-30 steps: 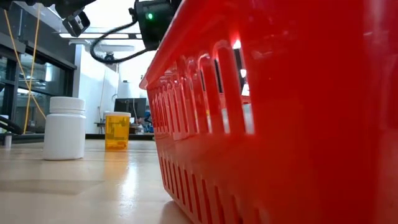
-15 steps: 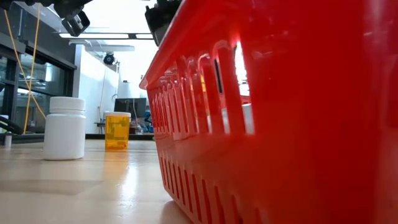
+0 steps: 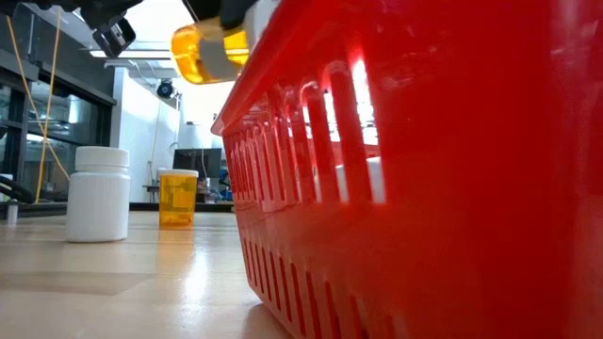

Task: Pick and place pill bottles into a basket
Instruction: Put the right orange pill bottle into the red bin

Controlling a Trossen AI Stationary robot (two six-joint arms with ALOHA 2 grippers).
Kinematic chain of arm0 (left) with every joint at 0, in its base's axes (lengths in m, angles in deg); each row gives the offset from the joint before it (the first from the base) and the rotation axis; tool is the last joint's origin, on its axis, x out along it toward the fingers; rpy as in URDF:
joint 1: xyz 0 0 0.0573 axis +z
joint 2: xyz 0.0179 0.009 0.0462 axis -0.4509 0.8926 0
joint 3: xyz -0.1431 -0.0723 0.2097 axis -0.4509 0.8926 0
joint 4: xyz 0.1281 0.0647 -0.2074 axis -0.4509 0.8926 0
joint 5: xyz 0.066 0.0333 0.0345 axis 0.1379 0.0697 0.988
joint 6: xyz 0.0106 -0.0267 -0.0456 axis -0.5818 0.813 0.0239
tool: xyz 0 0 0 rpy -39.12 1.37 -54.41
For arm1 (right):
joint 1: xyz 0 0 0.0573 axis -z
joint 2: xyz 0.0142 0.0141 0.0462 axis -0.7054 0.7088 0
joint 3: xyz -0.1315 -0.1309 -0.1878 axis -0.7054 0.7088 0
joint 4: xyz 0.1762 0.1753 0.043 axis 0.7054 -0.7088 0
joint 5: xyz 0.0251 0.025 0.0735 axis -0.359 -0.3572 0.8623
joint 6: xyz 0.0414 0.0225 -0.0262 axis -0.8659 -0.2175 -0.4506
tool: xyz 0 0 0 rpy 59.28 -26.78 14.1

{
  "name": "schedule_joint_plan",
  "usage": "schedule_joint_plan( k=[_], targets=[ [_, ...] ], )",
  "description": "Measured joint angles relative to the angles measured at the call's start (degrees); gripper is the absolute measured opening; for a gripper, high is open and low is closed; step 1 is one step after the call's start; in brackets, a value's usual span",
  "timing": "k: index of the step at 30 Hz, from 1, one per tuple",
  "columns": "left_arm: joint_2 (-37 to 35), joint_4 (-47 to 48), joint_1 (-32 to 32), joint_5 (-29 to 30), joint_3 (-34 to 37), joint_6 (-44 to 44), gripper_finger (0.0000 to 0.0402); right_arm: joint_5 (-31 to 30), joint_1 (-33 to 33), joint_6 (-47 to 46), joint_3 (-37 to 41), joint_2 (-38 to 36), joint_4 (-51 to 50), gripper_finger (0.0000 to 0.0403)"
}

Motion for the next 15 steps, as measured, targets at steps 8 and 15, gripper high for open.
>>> schedule_joint_plan(
  k=[8,15],
  targets=[
    [0.0,3.2,0.0,-0.5,0.0,0.0,0.0191,7.9,-0.8,-6.4,0.0,0.0,-8.6,0.0152],
    [0.0,3.1,0.0,-0.5,0.0,0.0,0.0191,15.5,-1.8,-10.4,0.0,0.0,-17.2,0.0155]
  ],
)
